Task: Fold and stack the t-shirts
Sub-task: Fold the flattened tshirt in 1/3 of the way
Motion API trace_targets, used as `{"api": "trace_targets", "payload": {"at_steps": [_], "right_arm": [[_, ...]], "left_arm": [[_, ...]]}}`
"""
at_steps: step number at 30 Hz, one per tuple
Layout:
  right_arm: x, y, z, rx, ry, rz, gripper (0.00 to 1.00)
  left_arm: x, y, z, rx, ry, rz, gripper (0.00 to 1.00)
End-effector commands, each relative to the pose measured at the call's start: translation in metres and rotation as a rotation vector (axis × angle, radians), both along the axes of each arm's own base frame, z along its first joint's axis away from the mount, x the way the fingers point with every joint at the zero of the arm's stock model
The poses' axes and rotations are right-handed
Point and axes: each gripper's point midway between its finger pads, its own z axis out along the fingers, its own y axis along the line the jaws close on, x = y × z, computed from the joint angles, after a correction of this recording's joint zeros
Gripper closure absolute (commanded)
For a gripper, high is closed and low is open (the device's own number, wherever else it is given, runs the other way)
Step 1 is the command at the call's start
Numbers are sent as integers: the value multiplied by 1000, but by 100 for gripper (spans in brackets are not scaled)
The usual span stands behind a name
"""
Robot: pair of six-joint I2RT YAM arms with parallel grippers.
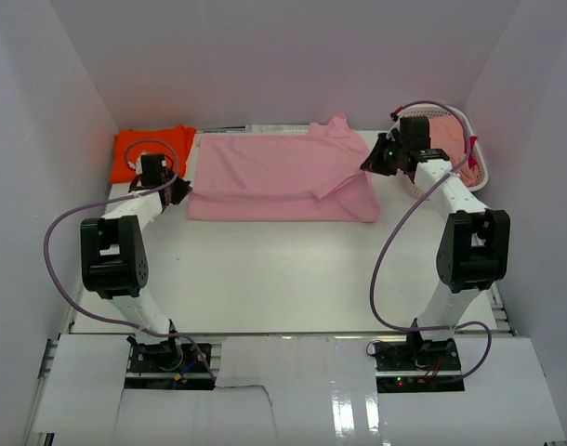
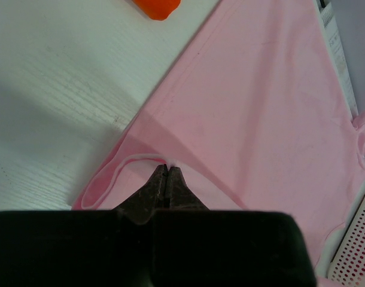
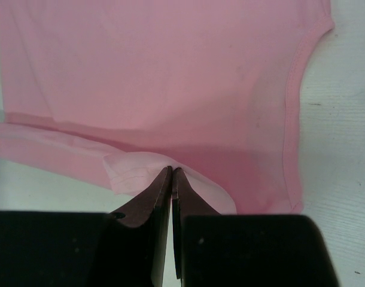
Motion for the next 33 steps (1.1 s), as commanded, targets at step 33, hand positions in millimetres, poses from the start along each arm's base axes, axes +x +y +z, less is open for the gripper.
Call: {"api": "trace_targets", "payload": {"at_steps": [33], "right_arm": [[50,3,1,30,-49,16,92]], "left_arm": [[26,-3,-11,56,14,35,100]]}}
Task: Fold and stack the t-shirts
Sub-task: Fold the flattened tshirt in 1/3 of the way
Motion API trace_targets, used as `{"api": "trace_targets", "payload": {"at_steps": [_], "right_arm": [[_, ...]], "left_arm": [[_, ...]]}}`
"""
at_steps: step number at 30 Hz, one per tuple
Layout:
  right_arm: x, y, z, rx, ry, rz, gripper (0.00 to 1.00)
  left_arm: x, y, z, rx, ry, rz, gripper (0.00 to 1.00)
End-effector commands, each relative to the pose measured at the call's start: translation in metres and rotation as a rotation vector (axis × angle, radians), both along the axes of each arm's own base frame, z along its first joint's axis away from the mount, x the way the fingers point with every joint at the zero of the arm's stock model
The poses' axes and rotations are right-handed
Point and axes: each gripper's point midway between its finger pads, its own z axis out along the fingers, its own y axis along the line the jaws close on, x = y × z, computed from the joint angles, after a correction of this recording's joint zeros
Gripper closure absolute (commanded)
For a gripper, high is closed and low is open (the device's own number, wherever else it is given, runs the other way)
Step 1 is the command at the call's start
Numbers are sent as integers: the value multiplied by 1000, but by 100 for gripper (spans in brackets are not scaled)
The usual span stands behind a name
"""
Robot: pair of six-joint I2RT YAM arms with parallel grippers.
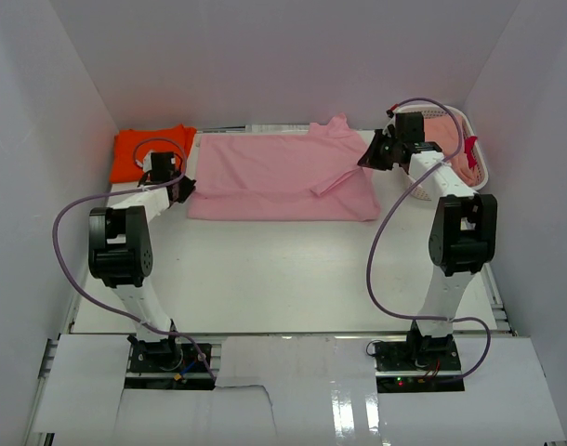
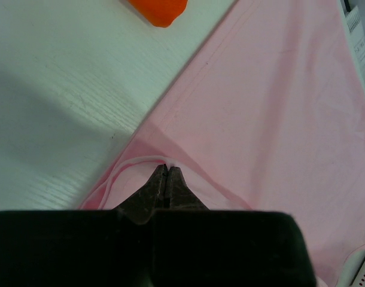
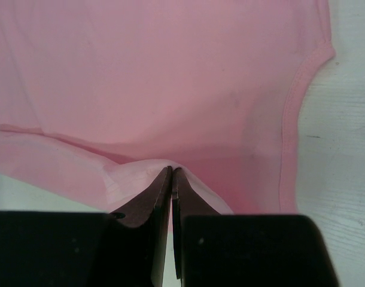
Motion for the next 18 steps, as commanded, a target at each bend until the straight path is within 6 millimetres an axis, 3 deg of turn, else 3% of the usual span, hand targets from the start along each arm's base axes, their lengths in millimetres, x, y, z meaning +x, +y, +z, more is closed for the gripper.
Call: {"api": "trace_targets", "payload": {"at_steps": [1,18], "right_arm": [[17,2,18,22,-66,13,92],[40,6,-14,31,-42,30,92]], "left_arm": [[11,2,7,7,-19,15,100],[14,5,-8,19,7,31,100]]}}
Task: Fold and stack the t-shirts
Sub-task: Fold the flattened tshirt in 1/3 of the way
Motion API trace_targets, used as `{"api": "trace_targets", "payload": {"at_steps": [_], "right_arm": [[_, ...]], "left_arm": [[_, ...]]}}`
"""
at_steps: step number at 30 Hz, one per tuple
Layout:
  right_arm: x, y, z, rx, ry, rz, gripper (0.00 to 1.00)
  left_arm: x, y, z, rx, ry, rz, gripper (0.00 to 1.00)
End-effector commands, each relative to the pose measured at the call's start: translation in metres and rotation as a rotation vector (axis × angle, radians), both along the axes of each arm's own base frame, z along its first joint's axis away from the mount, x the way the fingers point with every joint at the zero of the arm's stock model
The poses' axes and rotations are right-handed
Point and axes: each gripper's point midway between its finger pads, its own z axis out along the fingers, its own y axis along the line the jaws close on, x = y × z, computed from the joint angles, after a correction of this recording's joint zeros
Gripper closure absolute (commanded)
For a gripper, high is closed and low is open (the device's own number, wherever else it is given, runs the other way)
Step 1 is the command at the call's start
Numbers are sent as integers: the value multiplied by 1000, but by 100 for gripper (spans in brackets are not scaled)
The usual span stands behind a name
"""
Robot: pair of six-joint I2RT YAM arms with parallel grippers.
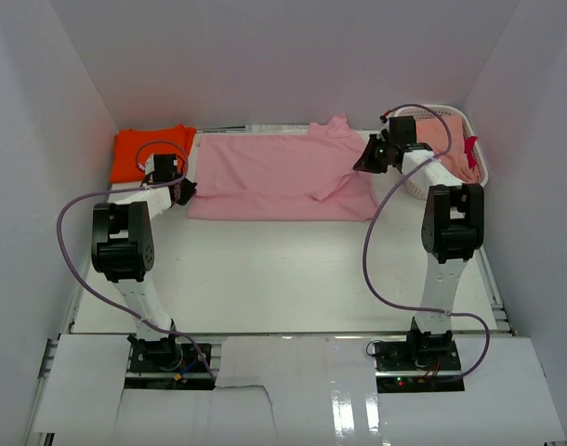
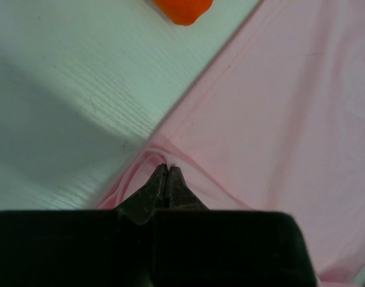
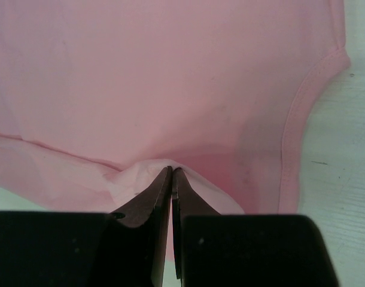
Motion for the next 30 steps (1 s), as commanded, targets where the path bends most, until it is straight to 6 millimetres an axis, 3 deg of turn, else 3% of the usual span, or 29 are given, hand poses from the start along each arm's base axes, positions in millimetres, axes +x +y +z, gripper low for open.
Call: {"api": "trace_targets", "payload": {"at_steps": [1,11,30], "right_arm": [[22,2,24,18,-96,12,92],[41,4,25,36,-116,24,92],[61,11,-8,62,-108,54,92]], "left_arm": [[11,3,12,16,-34,16,100],[9,6,8,28,-24,28,100],[6,9,-4,39,-4,39,100]]}}
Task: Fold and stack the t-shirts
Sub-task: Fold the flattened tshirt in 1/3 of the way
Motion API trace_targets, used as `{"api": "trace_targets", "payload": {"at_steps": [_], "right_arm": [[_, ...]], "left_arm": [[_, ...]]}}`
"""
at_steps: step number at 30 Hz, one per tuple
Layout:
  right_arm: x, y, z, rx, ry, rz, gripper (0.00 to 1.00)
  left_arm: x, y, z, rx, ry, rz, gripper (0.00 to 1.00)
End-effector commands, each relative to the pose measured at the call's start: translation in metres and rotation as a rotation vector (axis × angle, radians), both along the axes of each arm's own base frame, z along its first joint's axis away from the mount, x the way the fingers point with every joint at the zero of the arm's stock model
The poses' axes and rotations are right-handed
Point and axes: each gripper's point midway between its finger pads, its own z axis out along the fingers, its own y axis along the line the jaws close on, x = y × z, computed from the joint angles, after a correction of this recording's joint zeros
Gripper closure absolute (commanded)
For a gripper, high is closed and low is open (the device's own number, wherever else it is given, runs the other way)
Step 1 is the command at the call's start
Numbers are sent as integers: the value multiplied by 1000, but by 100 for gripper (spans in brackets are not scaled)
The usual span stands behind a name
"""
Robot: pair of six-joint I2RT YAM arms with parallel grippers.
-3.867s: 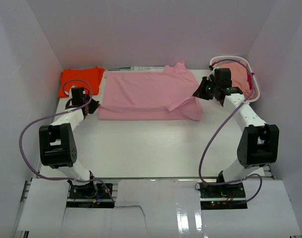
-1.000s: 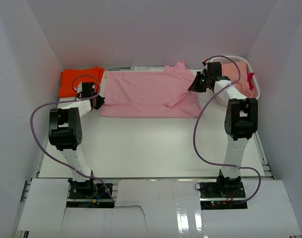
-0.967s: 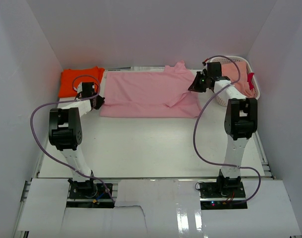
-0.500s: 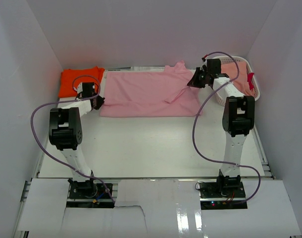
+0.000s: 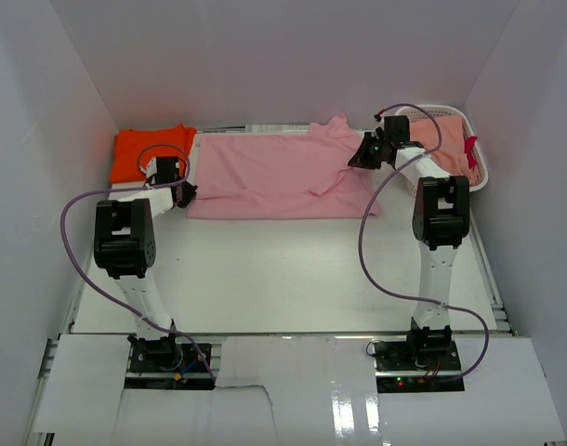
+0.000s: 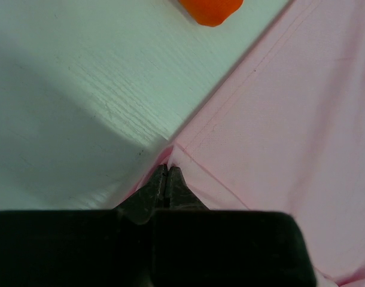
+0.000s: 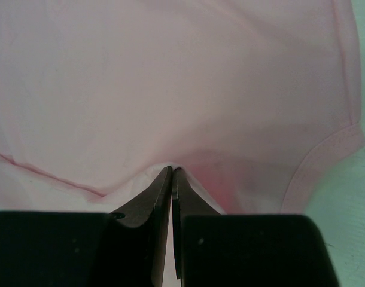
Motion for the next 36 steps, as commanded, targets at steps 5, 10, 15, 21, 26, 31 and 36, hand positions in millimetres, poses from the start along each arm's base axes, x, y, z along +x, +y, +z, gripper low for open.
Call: {"api": "trace_targets", "payload": {"at_steps": [5,10,15,21,26,31,36], "right_arm": [[25,3,15,29,-95,23,92],[33,4,17,35,-114,27,92],[38,5,19,38,-131,30,92],[43,3,16,40,-132,28,48],[44,1,17,26,-147,27,43],[41,7,37,48,-217,60,42],[28,12,50,71,-249,98,42]], "left_arm": [[5,5,12,23,-33,20,100],[3,7,12,27,-34,33,100],[1,7,11,19,-40,42,100],[5,5,16,11,-70,10,86],[7,4,20,5,-95,10,62],[6,6,33,-1,-164,40,59],[9,8,54,-4,-253,65,59]]}}
